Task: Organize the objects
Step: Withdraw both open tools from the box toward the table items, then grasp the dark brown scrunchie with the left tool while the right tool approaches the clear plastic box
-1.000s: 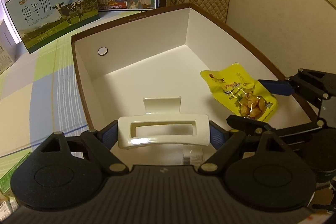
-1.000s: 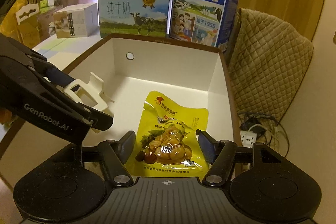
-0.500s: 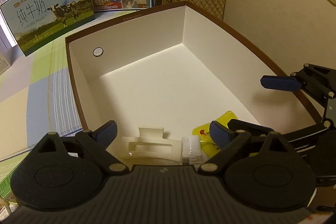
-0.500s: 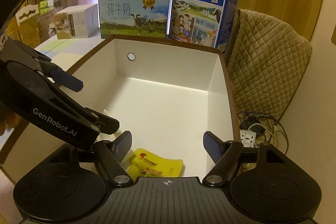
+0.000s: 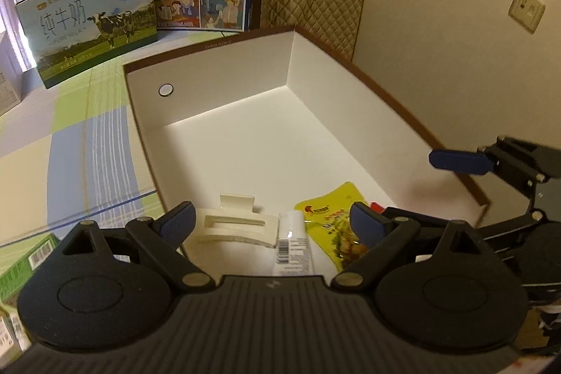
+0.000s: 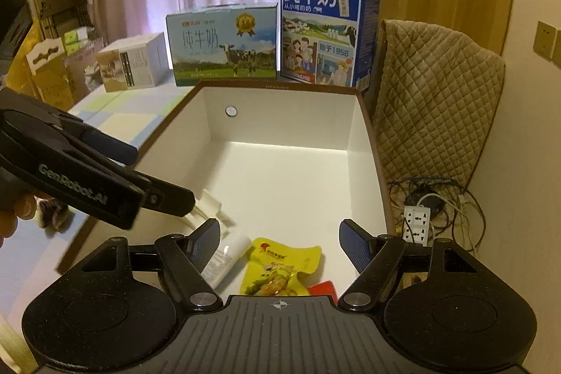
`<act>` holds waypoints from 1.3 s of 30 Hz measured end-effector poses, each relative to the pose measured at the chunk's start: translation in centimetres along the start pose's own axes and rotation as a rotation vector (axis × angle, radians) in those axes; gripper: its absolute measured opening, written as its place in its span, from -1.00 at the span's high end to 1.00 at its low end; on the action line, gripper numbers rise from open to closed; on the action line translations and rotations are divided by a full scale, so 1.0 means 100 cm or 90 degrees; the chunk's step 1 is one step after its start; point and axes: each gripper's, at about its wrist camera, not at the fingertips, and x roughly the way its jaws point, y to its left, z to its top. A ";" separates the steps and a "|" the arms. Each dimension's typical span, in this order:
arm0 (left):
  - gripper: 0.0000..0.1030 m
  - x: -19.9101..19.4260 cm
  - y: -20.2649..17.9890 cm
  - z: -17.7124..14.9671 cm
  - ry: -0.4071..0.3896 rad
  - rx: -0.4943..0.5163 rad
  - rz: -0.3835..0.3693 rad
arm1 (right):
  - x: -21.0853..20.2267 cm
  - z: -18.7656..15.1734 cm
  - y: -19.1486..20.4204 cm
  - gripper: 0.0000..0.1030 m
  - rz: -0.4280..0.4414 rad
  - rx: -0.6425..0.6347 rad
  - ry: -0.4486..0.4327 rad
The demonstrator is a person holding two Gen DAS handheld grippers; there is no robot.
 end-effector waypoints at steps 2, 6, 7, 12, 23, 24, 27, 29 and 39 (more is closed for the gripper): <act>-0.80 -0.012 0.002 -0.004 -0.009 -0.008 -0.008 | -0.010 0.000 0.005 -0.40 -0.001 0.006 -0.005; -0.80 -0.037 0.005 -0.014 -0.023 -0.016 -0.016 | -0.033 0.001 0.019 -0.40 0.005 0.026 -0.016; -0.80 -0.045 0.008 -0.017 -0.028 -0.020 -0.019 | -0.038 0.001 0.023 -0.40 0.006 0.031 -0.017; -0.80 -0.081 0.025 -0.034 -0.046 -0.043 -0.019 | -0.063 0.003 0.049 -0.40 0.024 0.042 -0.029; -0.80 -0.157 0.075 -0.080 -0.085 -0.062 0.029 | -0.086 0.001 0.120 -0.40 0.086 0.056 -0.049; -0.80 -0.163 0.078 -0.085 -0.087 -0.063 0.034 | -0.084 0.000 0.125 -0.40 0.095 0.059 -0.047; -0.80 -0.178 0.093 -0.101 -0.088 -0.077 0.051 | -0.079 -0.002 0.145 -0.40 0.119 0.064 -0.032; -0.80 -0.186 0.103 -0.111 -0.089 -0.091 0.064 | -0.074 -0.004 0.158 -0.40 0.129 0.065 -0.020; -0.80 -0.186 0.150 -0.148 -0.058 -0.156 0.132 | -0.027 -0.016 0.206 -0.40 0.123 0.083 0.042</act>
